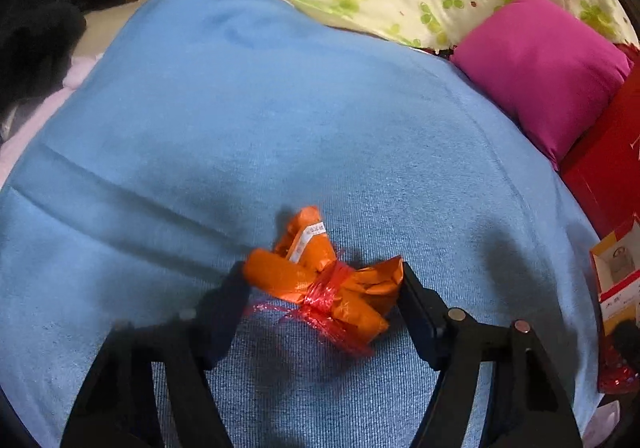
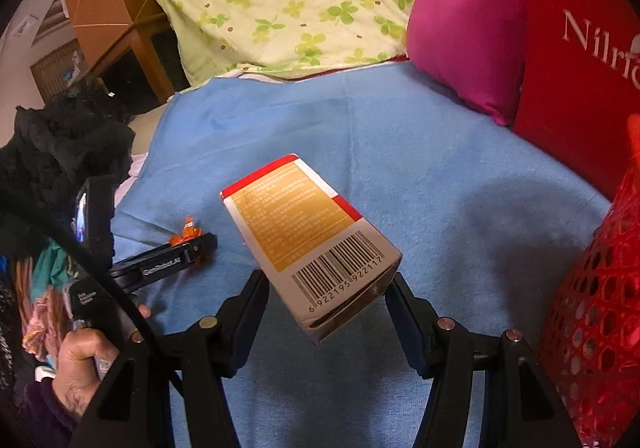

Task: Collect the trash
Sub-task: 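Grasp the orange candy with the left tool while the right tool grasps the orange-white box, then carry the candy and orange-white box over the red wastebasket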

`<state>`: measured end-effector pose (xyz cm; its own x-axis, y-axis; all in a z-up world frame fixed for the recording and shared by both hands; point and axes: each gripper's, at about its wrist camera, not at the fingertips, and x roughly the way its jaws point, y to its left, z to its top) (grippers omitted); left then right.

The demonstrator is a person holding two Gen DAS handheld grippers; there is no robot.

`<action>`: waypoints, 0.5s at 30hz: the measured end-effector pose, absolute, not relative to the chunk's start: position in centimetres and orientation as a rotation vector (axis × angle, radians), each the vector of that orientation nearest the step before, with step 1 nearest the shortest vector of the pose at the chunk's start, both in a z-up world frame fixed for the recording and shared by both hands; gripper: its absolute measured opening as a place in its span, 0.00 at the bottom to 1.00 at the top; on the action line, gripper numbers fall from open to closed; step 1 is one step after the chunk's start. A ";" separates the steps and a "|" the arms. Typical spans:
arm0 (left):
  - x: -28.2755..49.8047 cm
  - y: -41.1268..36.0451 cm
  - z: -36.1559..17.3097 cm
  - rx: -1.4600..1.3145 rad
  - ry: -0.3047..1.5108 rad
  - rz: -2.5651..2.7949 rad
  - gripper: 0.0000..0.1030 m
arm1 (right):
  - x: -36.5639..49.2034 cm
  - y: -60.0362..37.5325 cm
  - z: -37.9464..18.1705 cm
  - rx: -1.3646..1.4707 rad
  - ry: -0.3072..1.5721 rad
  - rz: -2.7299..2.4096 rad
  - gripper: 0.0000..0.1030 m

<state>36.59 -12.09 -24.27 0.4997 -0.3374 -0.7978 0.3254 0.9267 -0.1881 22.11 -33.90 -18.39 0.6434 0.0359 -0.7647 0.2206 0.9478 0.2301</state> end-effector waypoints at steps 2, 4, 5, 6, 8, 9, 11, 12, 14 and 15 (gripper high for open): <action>36.0 -12.1 -23.8 -0.002 0.950 -0.397 0.70 | 21.8 -33.9 -18.2 0.304 0.862 -0.111 0.62; 34.9 -11.9 -22.8 -0.005 0.915 -0.410 0.70 | 21.5 -33.7 -17.6 0.271 0.832 -0.121 0.62; 34.2 -11.7 -22.1 0.003 0.890 -0.417 0.70 | 21.1 -33.6 -17.2 0.259 0.805 -0.121 0.62; 33.2 -11.8 -21.4 0.023 0.861 -0.414 0.70 | 20.7 -33.4 -16.7 0.256 0.779 -0.120 0.62; 31.2 -11.8 -20.2 0.064 0.816 -0.404 0.70 | 19.8 -33.6 -15.6 0.257 0.724 -0.119 0.62; 30.0 -11.7 -19.6 0.086 0.793 -0.397 0.70 | 19.4 -33.7 -15.1 0.258 0.697 -0.121 0.62; 27.5 -11.6 -18.0 0.116 0.746 -0.381 0.70 | 18.5 -33.8 -14.2 0.253 0.648 -0.124 0.62; 26.1 -11.4 -17.2 0.118 0.728 -0.374 0.70 | 18.0 -33.7 -13.7 0.245 0.620 -0.125 0.62; 24.2 -11.7 -15.8 0.131 0.715 -0.372 0.70 | 16.8 -33.5 -12.8 0.233 0.574 -0.119 0.62; 23.2 -11.9 -15.2 0.148 0.709 -0.369 0.70 | 16.4 -33.5 -12.5 0.234 0.560 -0.118 0.62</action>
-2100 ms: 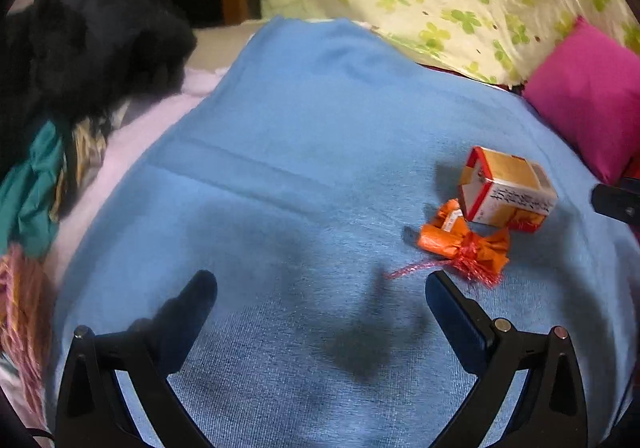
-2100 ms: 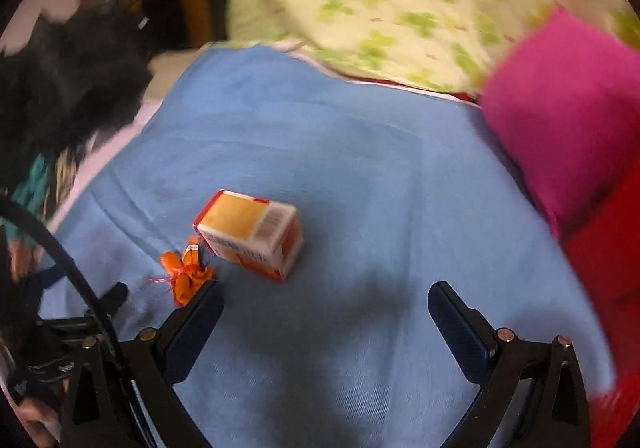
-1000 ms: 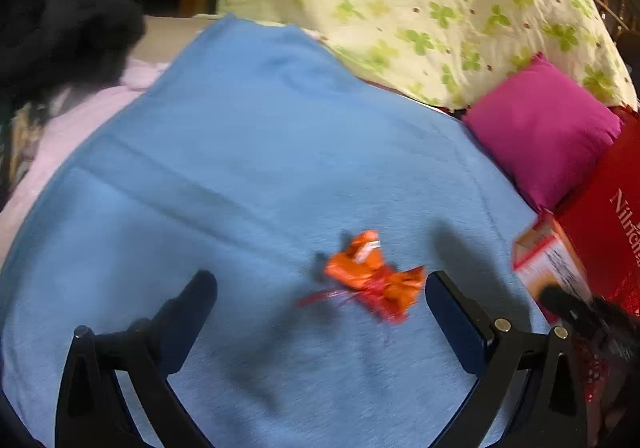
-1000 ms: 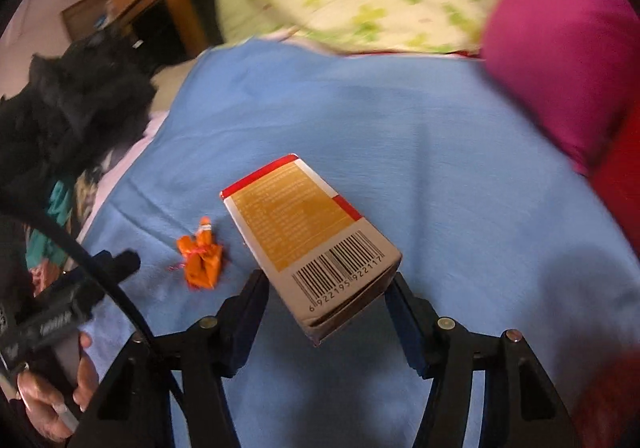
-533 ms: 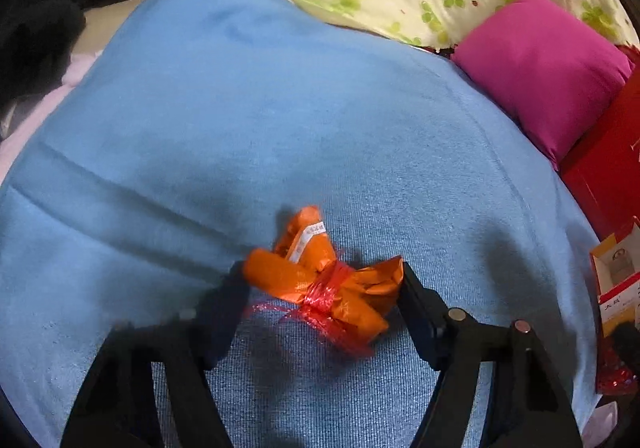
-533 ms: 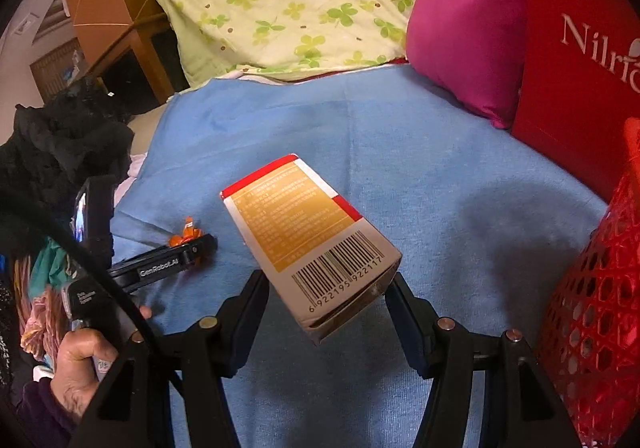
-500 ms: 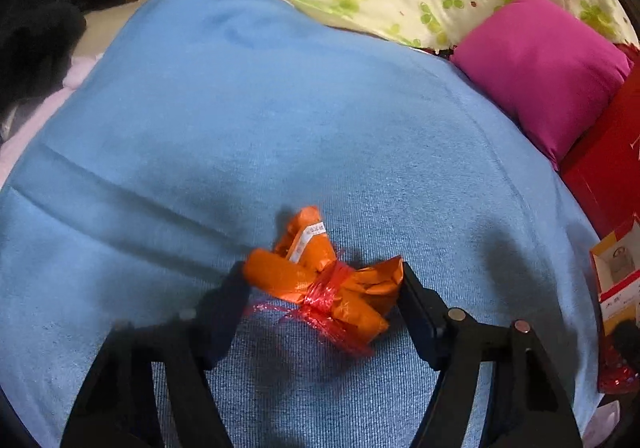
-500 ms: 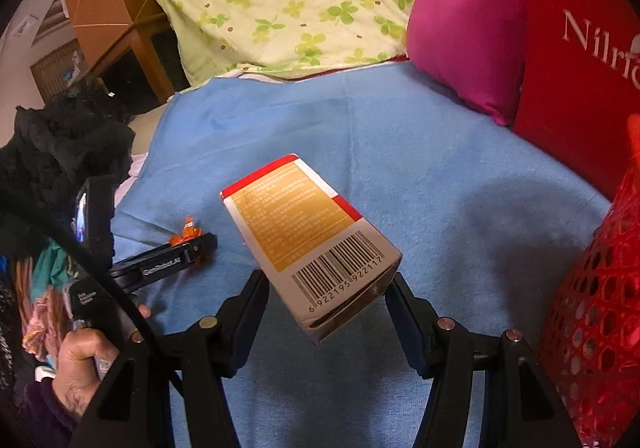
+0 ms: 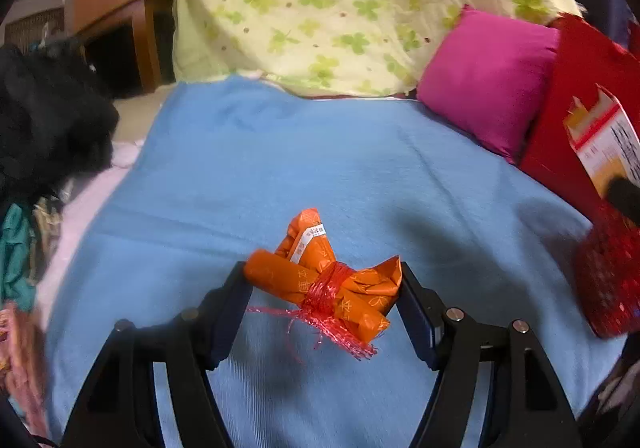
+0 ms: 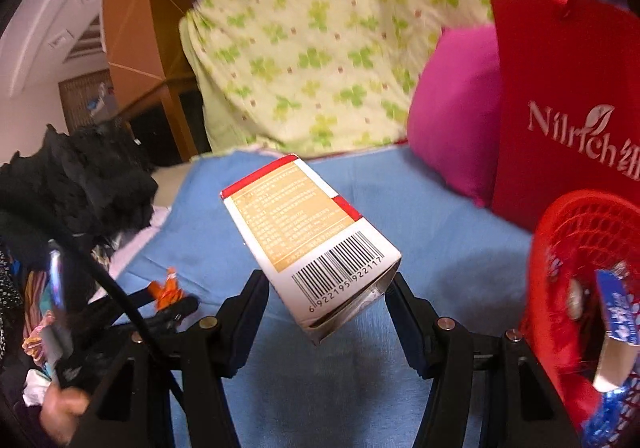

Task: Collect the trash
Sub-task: 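Carry the candy and orange-white box over the red wastebasket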

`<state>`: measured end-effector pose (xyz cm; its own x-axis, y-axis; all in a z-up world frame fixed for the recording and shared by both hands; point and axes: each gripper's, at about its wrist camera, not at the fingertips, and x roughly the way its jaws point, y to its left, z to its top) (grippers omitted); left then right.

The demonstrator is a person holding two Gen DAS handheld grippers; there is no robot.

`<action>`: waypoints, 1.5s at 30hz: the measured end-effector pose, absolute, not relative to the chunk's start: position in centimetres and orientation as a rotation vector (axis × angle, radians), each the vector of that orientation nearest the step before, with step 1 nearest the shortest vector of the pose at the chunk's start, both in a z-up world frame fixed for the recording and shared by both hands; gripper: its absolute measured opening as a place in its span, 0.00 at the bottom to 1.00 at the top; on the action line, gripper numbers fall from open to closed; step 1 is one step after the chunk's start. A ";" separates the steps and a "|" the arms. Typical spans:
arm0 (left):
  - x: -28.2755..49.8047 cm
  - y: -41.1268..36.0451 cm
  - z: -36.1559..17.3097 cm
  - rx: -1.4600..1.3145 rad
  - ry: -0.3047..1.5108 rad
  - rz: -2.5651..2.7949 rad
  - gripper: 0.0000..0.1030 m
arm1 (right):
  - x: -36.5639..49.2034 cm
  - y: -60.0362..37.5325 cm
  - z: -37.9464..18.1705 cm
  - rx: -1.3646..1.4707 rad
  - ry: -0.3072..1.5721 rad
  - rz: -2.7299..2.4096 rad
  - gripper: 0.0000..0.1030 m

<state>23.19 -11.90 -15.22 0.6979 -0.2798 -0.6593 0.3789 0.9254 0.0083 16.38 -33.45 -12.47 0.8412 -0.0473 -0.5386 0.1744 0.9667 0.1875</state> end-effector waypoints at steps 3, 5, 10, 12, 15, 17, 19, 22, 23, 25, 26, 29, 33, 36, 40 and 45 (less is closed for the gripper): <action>20.5 -12.2 -13.0 0.205 0.667 -0.356 0.70 | 14.0 -33.6 -11.4 0.259 0.502 -0.132 0.62; 18.9 -12.6 -11.3 0.235 0.624 -0.361 0.70 | 11.9 -33.7 -10.6 0.274 0.457 -0.158 0.62; 15.4 -13.8 -8.3 0.277 0.539 -0.389 0.70 | 7.8 -34.5 -9.2 0.297 0.372 -0.194 0.62; 14.4 -14.2 -7.4 0.277 0.516 -0.404 0.70 | 6.3 -35.1 -8.8 0.313 0.348 -0.217 0.62; 13.4 -15.1 -6.4 0.282 0.498 -0.418 0.70 | 4.7 -36.0 -8.4 0.333 0.323 -0.245 0.62; 12.9 -15.8 -5.8 0.289 0.485 -0.433 0.70 | 3.8 -36.6 -8.1 0.340 0.301 -0.266 0.62; 12.4 -16.6 -5.5 0.300 0.473 -0.442 0.70 | 3.4 -37.1 -7.7 0.342 0.284 -0.283 0.62; 12.0 -17.7 -5.2 0.314 0.462 -0.453 0.70 | 2.9 -37.9 -7.5 0.352 0.273 -0.298 0.62; 11.9 -18.0 -5.2 0.315 0.461 -0.457 0.70 | 2.7 -38.3 -7.5 0.359 0.270 -0.304 0.62; 11.6 -18.8 -5.1 0.318 0.463 -0.467 0.70 | 2.2 -39.0 -7.3 0.373 0.257 -0.315 0.62; 11.4 -19.2 -5.2 0.320 0.464 -0.472 0.70 | 1.9 -39.4 -7.2 0.378 0.248 -0.324 0.62; 10.9 -20.2 -5.3 0.330 0.460 -0.486 0.70 | 1.1 -40.4 -7.0 0.392 0.233 -0.338 0.63; 10.3 -21.9 -5.5 0.344 0.461 -0.510 0.70 | 0.1 -41.5 -7.0 0.400 0.218 -0.364 0.63; 10.0 -23.0 -5.6 0.349 0.467 -0.528 0.70 | -0.6 -42.3 -7.0 0.406 0.213 -0.382 0.63; 9.7 -24.4 -5.9 0.356 0.472 -0.546 0.70 | -1.3 -43.5 -7.1 0.422 0.213 -0.406 0.63; 9.5 -26.0 -6.4 0.368 0.484 -0.564 0.70 | -2.0 -44.9 -7.5 0.448 0.224 -0.431 0.63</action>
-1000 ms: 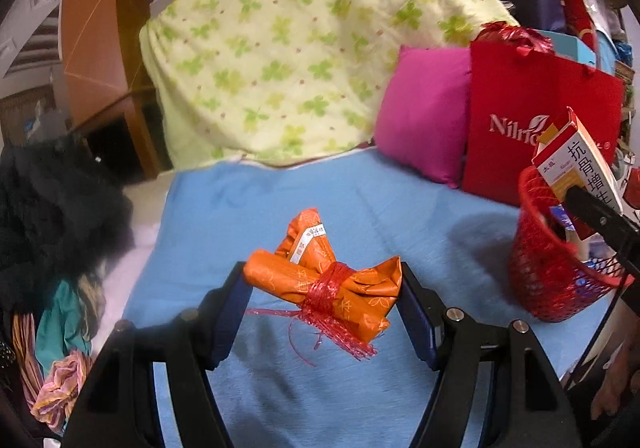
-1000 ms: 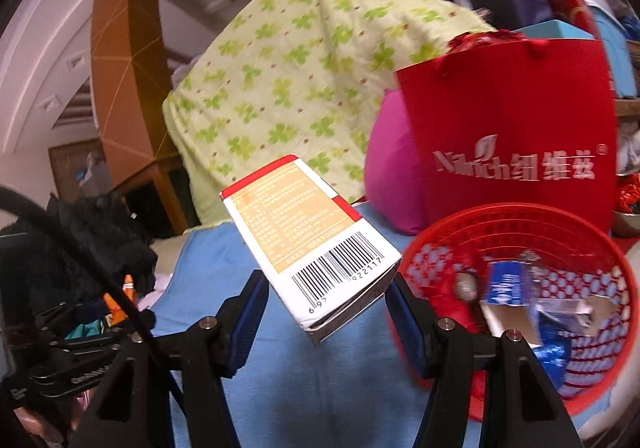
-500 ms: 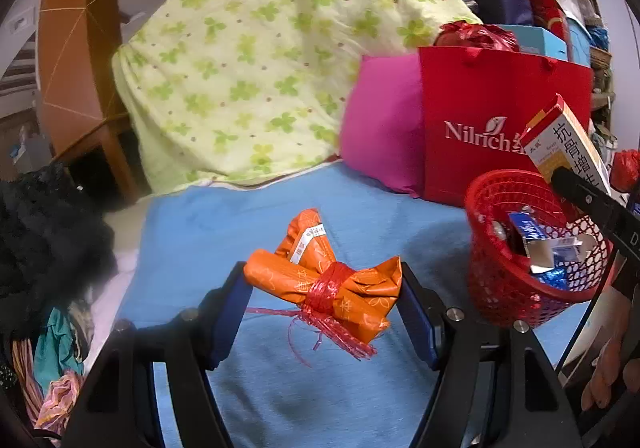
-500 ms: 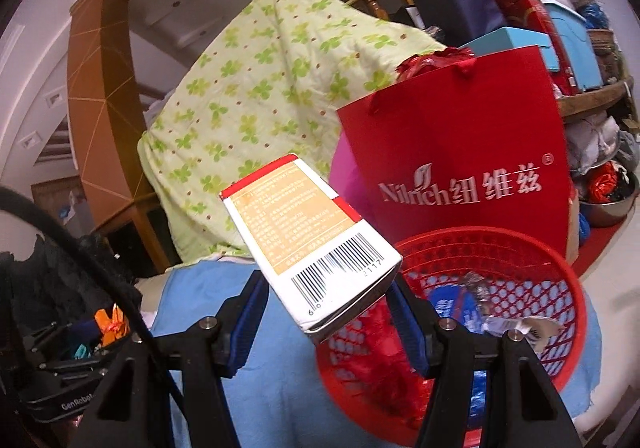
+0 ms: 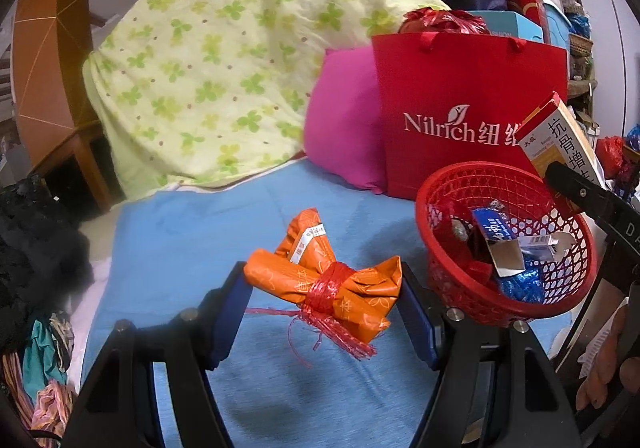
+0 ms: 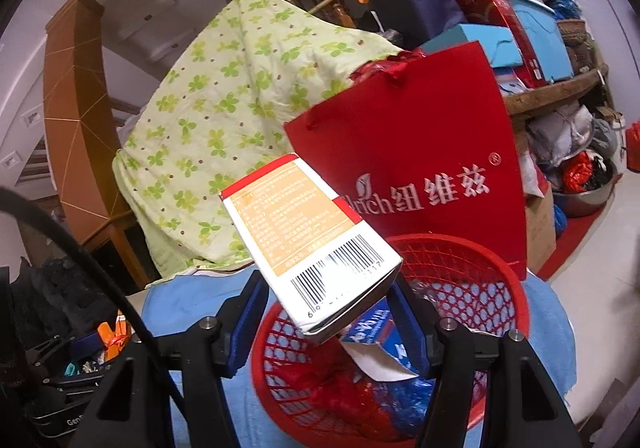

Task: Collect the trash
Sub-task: 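Carry the candy and orange-white box over the red wastebasket, then drop the candy and box into the wastebasket by opening both tools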

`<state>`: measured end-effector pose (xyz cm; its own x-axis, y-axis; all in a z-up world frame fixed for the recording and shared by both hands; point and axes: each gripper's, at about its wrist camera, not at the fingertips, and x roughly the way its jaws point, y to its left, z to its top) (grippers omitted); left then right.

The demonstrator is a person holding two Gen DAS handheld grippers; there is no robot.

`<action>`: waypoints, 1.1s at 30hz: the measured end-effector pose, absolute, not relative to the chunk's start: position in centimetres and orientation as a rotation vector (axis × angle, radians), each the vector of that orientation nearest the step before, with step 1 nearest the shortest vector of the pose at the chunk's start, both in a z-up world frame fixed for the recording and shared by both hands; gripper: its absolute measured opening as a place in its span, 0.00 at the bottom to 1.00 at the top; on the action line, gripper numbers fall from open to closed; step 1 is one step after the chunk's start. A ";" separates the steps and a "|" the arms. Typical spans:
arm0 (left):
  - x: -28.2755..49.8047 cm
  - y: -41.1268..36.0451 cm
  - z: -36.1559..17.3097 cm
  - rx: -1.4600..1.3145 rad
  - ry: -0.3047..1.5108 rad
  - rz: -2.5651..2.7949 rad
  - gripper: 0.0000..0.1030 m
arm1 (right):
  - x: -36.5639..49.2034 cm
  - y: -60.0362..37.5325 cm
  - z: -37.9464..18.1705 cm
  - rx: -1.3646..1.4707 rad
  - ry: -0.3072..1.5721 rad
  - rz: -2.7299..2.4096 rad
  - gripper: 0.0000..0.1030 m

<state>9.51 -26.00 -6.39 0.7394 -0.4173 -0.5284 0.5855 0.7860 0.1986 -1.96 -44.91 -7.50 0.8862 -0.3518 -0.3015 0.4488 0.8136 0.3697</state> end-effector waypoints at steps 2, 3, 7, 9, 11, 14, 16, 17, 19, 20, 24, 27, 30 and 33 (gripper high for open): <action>9.3 -26.6 -6.6 0.379 0.486 -0.569 0.70 | -2.1 -45.5 -7.7 0.461 0.232 -0.440 0.63; 9.2 -26.9 -6.6 0.383 0.484 -0.570 0.70 | -2.1 -45.7 -7.7 0.466 0.232 -0.443 0.63; 8.9 -28.0 -6.7 0.396 0.483 -0.584 0.70 | -2.7 -46.5 -7.9 0.492 0.225 -0.451 0.63; 8.9 -28.7 -6.6 0.398 0.480 -0.594 0.70 | -2.8 -46.8 -8.0 0.502 0.222 -0.452 0.63; 8.9 -29.1 -6.4 0.398 0.475 -0.605 0.70 | -3.2 -47.2 -8.1 0.514 0.218 -0.456 0.63; 9.0 -30.0 -6.2 0.387 0.471 -0.634 0.70 | -3.6 -47.8 -8.2 0.533 0.211 -0.463 0.63; 9.1 -30.6 -5.9 0.364 0.469 -0.673 0.70 | -3.9 -48.3 -8.3 0.552 0.211 -0.469 0.63; 9.1 -30.9 -5.8 0.353 0.467 -0.691 0.70 | -4.0 -48.6 -8.5 0.562 0.213 -0.473 0.63; 9.1 -31.7 -5.5 0.346 0.460 -0.723 0.70 | -4.1 -49.1 -8.7 0.577 0.217 -0.480 0.63; 9.1 -32.1 -5.4 0.345 0.457 -0.738 0.70 | -4.3 -49.4 -8.8 0.588 0.217 -0.482 0.63; 9.2 -34.0 -5.6 0.322 0.471 -0.817 0.71 | -4.8 -50.2 -9.0 0.623 0.209 -0.495 0.63; 9.2 -35.5 -6.3 0.314 0.496 -0.865 0.72 | -5.0 -50.6 -9.2 0.645 0.203 -0.500 0.63; 9.2 -36.7 -7.4 0.320 0.530 -0.902 0.72 | -5.2 -51.3 -9.5 0.673 0.201 -0.504 0.63; 9.2 -37.4 -8.8 0.355 0.571 -0.911 0.72 | -5.3 -51.8 -9.7 0.701 0.206 -0.505 0.63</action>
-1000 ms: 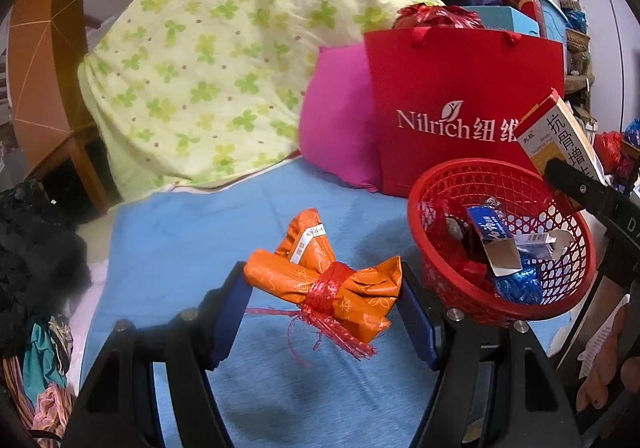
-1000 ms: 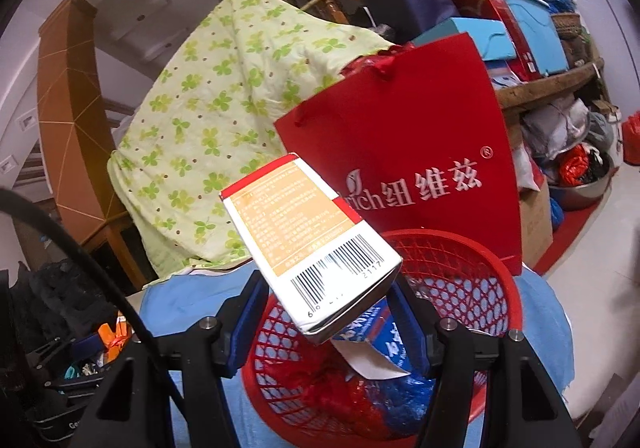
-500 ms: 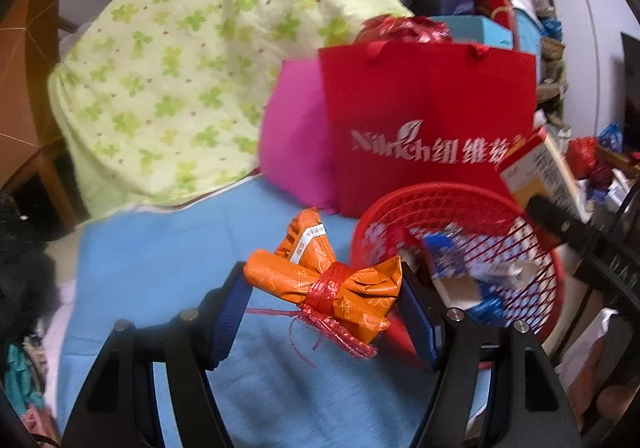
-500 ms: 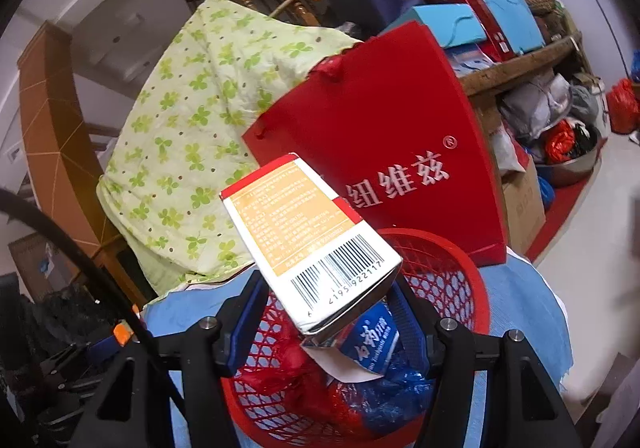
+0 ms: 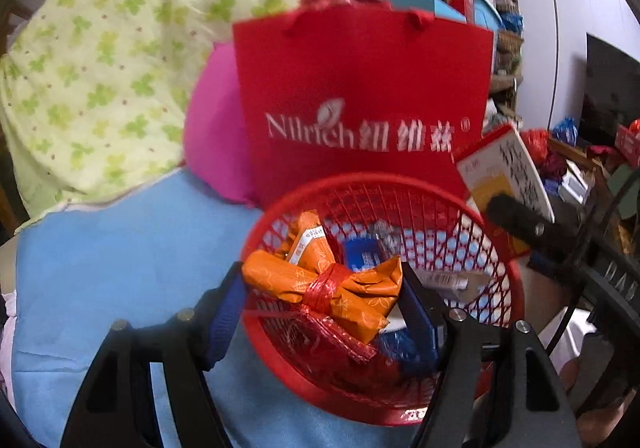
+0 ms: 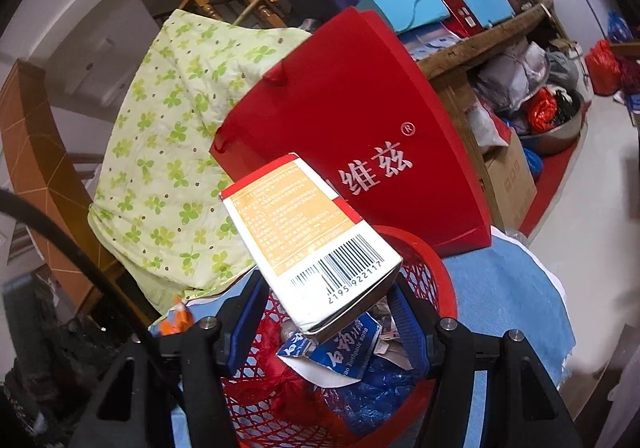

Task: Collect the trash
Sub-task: 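Drop the candy and box into the wastebasket by opening both tools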

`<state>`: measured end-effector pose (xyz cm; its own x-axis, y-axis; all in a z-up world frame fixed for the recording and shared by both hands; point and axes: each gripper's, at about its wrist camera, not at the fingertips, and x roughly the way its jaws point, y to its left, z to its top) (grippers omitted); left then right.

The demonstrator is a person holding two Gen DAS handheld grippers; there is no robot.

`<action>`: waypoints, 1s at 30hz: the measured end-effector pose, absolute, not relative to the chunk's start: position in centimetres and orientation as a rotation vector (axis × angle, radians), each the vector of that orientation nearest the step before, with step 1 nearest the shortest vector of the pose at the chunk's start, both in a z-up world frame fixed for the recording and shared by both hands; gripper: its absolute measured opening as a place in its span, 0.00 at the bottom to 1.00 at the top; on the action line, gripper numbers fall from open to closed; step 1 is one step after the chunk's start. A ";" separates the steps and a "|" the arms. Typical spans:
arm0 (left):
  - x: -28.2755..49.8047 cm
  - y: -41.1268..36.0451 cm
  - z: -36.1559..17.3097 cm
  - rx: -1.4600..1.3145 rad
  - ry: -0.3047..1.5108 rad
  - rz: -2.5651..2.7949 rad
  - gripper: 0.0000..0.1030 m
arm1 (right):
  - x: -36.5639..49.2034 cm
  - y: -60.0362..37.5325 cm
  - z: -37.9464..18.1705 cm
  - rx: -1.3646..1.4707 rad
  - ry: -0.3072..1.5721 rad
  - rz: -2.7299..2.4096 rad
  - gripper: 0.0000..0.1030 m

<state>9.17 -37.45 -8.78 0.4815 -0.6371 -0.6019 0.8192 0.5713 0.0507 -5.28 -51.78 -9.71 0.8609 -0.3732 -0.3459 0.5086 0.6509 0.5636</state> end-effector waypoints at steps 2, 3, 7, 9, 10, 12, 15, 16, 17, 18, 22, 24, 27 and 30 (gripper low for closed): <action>9.2 -37.5 -9.3 0.366 0.586 -0.906 0.73 | -5.1 -52.0 -9.9 0.712 0.219 -0.498 0.64; 9.3 -37.3 -9.5 0.364 0.598 -0.902 0.75 | -5.0 -52.1 -10.1 0.720 0.227 -0.490 0.64; 10.0 -35.9 -9.4 0.316 0.615 -0.888 0.81 | -4.7 -52.4 -10.5 0.768 0.257 -0.451 0.76; 10.3 -35.1 -9.0 0.296 0.616 -0.885 0.82 | -4.6 -52.6 -10.6 0.782 0.258 -0.436 0.77; 10.4 -34.6 -8.8 0.289 0.611 -0.875 0.82 | -4.6 -52.6 -10.6 0.787 0.257 -0.425 0.77; 10.6 -33.5 -8.3 0.284 0.596 -0.855 0.82 | -4.5 -52.6 -10.7 0.791 0.254 -0.414 0.77; 10.8 -31.9 -7.7 0.285 0.567 -0.796 0.83 | -4.3 -52.2 -10.5 0.775 0.255 -0.420 0.77; 10.8 -31.4 -7.5 0.285 0.561 -0.778 0.85 | -4.3 -52.0 -10.4 0.764 0.257 -0.424 0.77; 10.9 -30.8 -7.3 0.284 0.556 -0.759 0.86 | -4.2 -51.8 -10.2 0.749 0.258 -0.426 0.77; 11.0 -30.4 -7.2 0.284 0.552 -0.741 0.86 | -4.1 -51.6 -10.1 0.736 0.257 -0.425 0.77; 11.0 -29.2 -6.9 0.311 0.546 -0.661 0.86 | -4.1 -50.5 -9.4 0.675 0.240 -0.432 0.77; 11.1 -28.7 -6.8 0.320 0.539 -0.627 0.86 | -4.5 -49.6 -8.7 0.633 0.201 -0.431 0.77; 11.1 -27.8 -6.6 0.316 0.536 -0.593 0.86 | -5.3 -47.9 -7.6 0.544 0.127 -0.431 0.77; 11.1 -27.0 -6.2 0.320 0.527 -0.551 0.87 | -6.0 -46.0 -6.5 0.447 0.053 -0.450 0.86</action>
<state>11.05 -27.00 -6.22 0.7257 -0.4110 -0.5518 0.5699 0.8084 0.1474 -5.99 -45.96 -6.52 0.9008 -0.4087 -0.1469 0.4317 0.8055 0.4059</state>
